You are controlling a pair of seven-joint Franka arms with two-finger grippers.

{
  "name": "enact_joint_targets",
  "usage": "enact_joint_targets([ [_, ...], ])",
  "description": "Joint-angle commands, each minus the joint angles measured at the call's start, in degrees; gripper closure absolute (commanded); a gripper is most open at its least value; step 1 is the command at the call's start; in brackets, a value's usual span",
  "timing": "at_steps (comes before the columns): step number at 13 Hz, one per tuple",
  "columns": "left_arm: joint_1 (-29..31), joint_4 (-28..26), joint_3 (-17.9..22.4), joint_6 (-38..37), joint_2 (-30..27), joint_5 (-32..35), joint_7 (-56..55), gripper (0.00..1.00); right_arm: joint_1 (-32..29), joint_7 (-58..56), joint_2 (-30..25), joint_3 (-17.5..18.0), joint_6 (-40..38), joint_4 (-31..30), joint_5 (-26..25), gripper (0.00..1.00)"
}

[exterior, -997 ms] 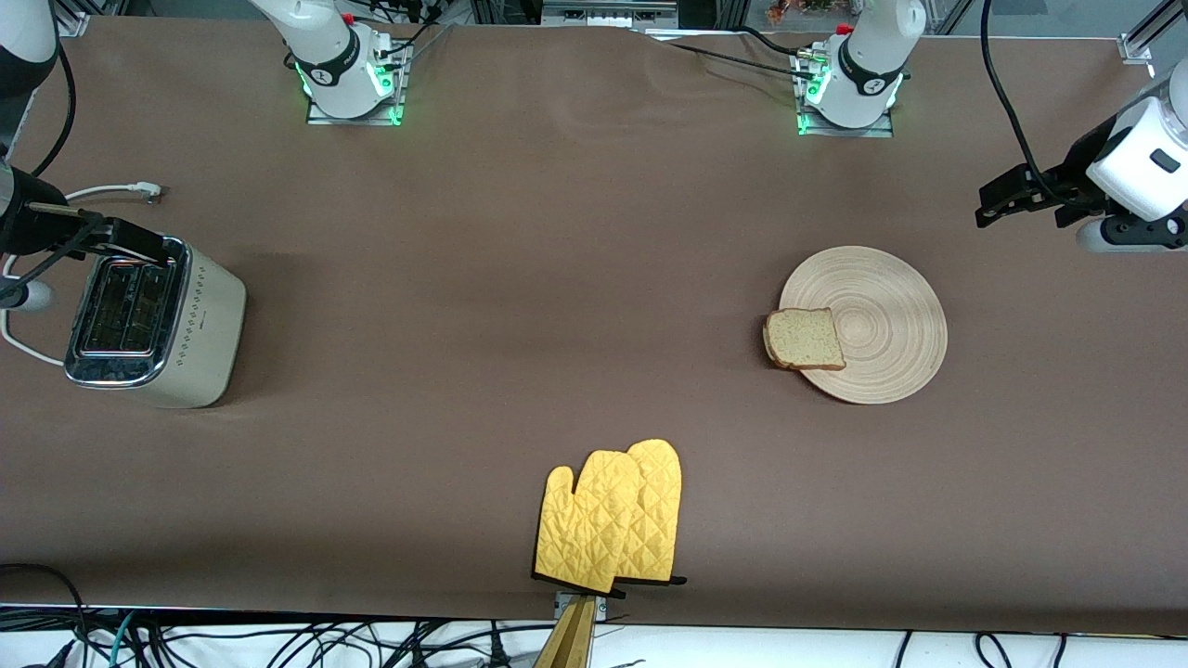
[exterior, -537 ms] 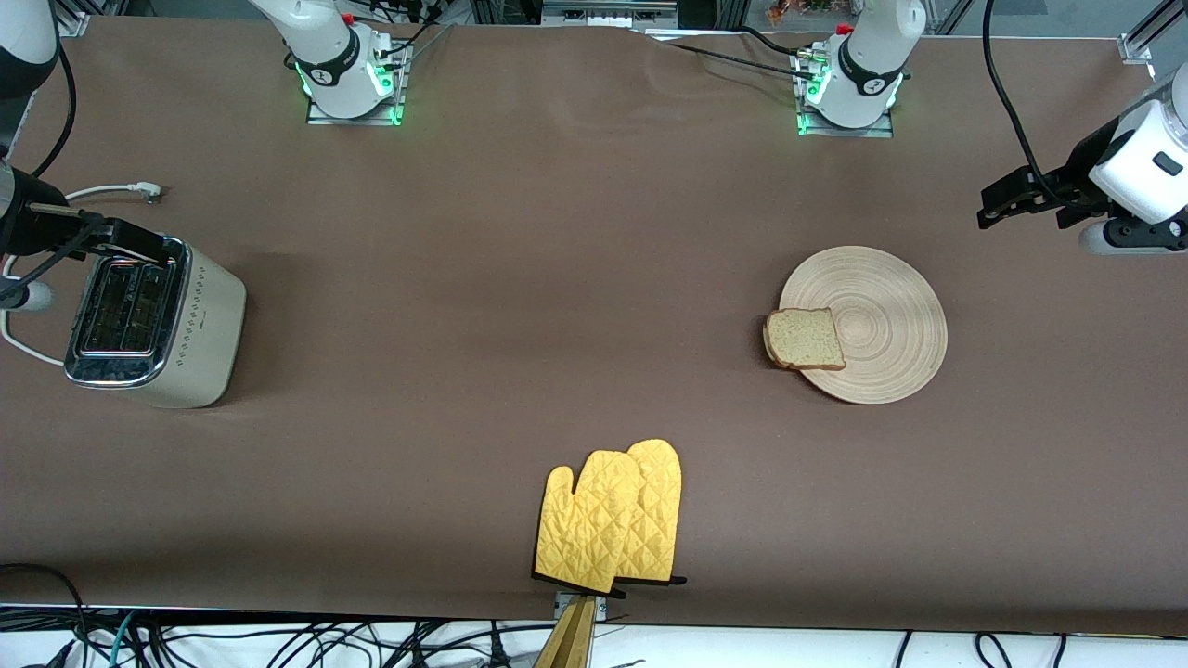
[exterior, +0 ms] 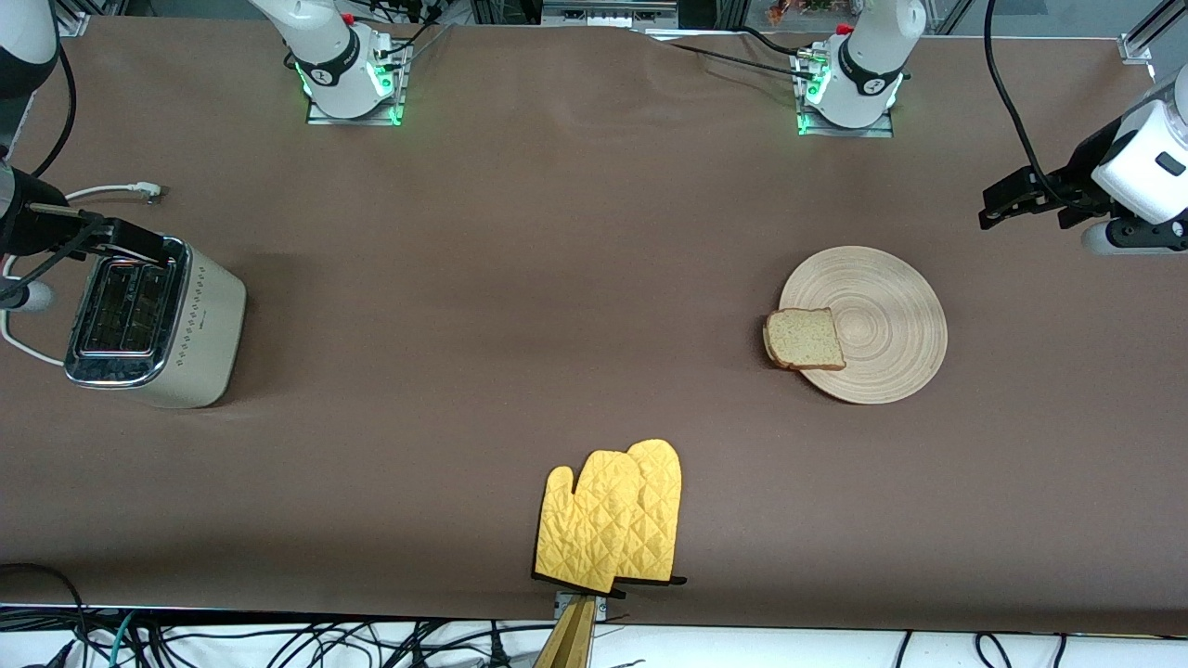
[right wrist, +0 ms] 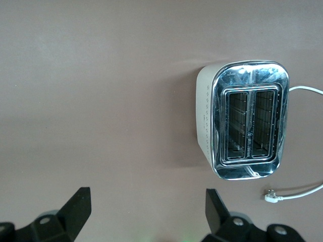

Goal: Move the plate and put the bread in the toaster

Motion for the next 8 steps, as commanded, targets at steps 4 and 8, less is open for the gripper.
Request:
enact_joint_targets([
  [4, 0.04, 2.11, 0.32, -0.76, 0.91, 1.43, -0.26, 0.00, -0.11, -0.73, -0.28, 0.09, -0.07, 0.21, 0.93, 0.00],
  [8, 0.13, 2.99, 0.67, -0.76, 0.91, 1.52, -0.26, 0.00, -0.11, -0.73, -0.28, 0.09, -0.07, 0.21, 0.93, 0.00],
])
